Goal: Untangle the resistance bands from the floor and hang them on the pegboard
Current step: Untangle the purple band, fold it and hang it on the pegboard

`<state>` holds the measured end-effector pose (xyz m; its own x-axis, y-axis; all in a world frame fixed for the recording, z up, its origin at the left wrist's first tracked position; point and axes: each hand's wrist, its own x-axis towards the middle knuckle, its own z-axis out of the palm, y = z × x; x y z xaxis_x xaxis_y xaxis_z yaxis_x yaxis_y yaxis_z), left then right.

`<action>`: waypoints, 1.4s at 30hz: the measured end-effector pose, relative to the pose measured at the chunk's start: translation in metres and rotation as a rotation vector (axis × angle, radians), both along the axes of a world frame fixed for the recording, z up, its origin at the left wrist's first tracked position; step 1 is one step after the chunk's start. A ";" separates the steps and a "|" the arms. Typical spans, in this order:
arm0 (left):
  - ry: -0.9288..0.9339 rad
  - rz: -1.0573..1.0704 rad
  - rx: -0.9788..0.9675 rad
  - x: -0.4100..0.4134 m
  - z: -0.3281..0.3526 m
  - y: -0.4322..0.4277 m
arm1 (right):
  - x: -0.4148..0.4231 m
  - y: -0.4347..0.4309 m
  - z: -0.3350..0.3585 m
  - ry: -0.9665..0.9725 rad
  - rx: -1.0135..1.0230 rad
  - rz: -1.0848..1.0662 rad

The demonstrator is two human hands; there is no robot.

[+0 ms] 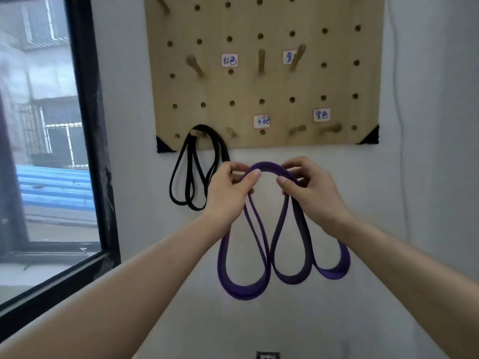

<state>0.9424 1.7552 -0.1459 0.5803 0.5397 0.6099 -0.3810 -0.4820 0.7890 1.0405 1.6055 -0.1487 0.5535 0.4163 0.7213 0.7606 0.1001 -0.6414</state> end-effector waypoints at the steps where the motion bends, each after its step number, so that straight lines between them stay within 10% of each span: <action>1: -0.010 0.004 0.004 0.002 0.012 -0.001 | 0.002 0.001 0.011 -0.011 0.013 -0.001; 17: -0.129 0.356 0.156 0.022 0.104 0.061 | 0.021 0.080 0.125 -0.111 0.092 0.050; 27: 0.295 0.778 0.691 0.026 0.137 0.093 | 0.060 0.120 0.128 -0.167 0.083 0.051; 42: 0.204 0.791 0.936 0.056 0.128 0.132 | 0.101 0.143 0.098 -0.321 -0.050 -0.104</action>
<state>0.9985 1.8872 -0.0182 0.4230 0.1909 0.8858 0.3601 -0.9325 0.0290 1.1417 1.7487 -0.0507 0.3432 0.4086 0.8457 0.9289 -0.0141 -0.3701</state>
